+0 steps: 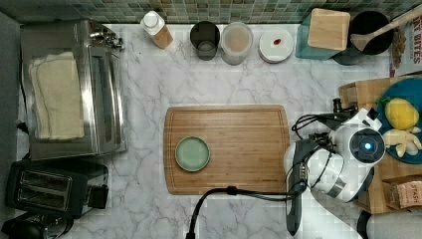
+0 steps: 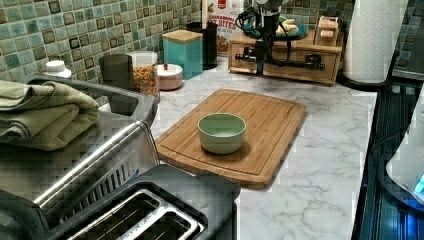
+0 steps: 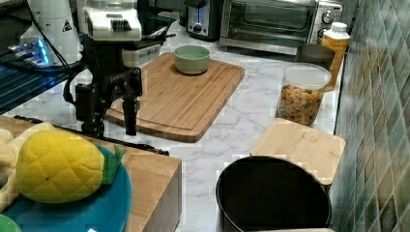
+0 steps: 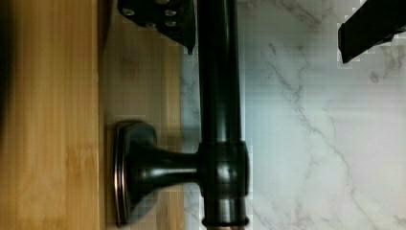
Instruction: Open the drawer.
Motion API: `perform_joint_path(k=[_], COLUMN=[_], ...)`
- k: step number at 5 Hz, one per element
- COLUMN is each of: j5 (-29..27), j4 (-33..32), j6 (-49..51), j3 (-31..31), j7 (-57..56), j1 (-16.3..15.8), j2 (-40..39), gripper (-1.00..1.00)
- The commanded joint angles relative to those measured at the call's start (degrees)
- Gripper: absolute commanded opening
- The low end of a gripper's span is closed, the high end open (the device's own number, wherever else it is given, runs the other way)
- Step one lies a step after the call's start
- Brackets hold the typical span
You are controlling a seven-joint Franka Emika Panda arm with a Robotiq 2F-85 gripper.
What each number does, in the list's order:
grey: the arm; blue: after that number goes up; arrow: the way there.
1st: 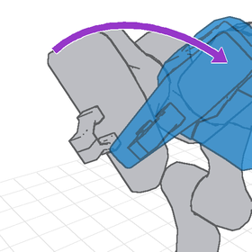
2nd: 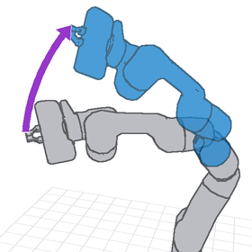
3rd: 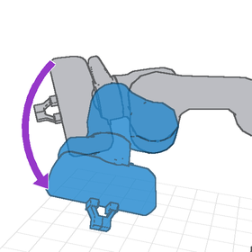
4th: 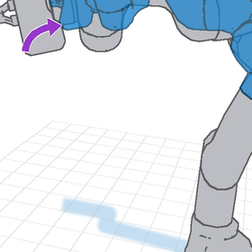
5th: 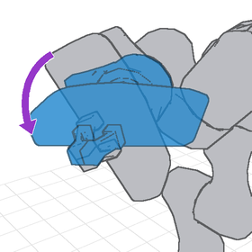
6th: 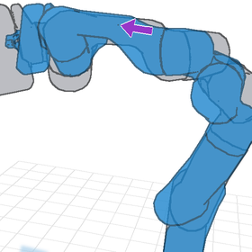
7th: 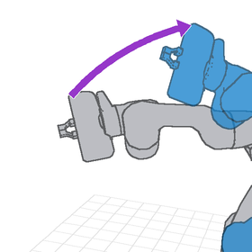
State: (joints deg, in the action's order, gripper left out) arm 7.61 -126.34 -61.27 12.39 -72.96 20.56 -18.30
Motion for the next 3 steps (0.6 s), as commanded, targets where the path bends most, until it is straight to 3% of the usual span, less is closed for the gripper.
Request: perform_joint_path(k=[1,3], j5=[1.1,0.1], j4=[-3.5,-11.1], j6=[2.9,4.4], j3=[0.7,-3.4], j7=[5.0,10.6], j1=[-2.9,-8.0], j2=[1.4,7.3], gripper=[1.0,1.0])
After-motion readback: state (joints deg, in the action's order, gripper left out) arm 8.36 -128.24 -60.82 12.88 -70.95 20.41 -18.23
